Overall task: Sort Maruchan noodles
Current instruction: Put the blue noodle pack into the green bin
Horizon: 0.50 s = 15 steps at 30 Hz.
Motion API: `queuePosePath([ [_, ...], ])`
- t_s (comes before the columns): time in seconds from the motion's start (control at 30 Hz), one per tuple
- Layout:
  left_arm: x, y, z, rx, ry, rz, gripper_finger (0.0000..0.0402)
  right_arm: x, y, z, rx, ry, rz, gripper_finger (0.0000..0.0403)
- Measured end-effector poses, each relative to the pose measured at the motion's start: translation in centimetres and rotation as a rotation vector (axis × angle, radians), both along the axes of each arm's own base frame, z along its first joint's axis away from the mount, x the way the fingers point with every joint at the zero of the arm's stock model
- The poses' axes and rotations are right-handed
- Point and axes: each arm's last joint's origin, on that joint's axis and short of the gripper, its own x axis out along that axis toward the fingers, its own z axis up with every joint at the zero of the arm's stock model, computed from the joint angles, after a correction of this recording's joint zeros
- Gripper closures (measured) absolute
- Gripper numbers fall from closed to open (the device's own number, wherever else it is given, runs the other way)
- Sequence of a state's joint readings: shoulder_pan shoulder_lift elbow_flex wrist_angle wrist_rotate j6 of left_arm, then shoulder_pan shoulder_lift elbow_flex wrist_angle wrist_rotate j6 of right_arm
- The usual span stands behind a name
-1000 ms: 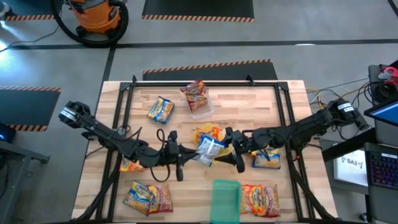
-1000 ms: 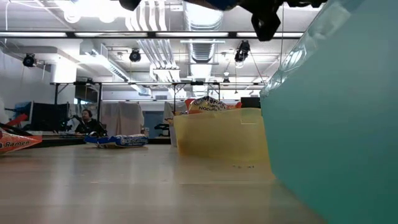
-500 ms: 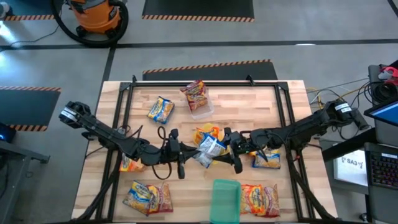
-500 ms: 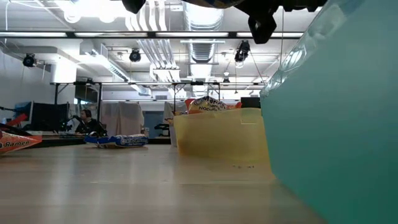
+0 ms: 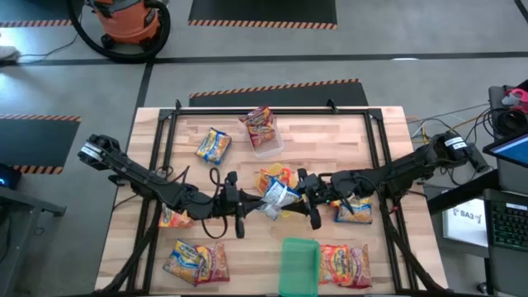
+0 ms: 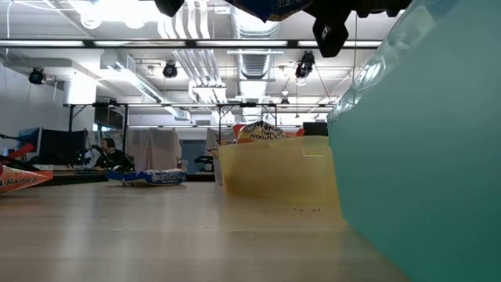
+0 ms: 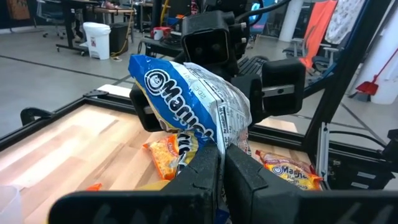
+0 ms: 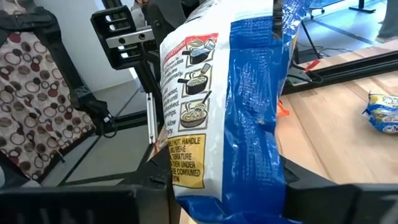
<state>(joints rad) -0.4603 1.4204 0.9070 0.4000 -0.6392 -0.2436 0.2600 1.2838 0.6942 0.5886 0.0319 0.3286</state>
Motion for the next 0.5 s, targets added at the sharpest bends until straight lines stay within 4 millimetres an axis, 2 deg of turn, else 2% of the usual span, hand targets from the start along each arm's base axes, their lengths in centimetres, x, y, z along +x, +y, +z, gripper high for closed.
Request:
queuePosePath([
  [0.17, 0.00, 0.02, 0.05, 0.015, -0.002, 0.004, 0.0386, -0.03, 0.02, -0.11, -0.005, 0.014, 0.006, 0.0281],
  [0.5, -0.01, 0.04, 0.08, 0.043, 0.001, 0.004, 0.0307, -0.12, 0.02, -0.25, -0.032, 0.030, 0.010, 0.0288],
])
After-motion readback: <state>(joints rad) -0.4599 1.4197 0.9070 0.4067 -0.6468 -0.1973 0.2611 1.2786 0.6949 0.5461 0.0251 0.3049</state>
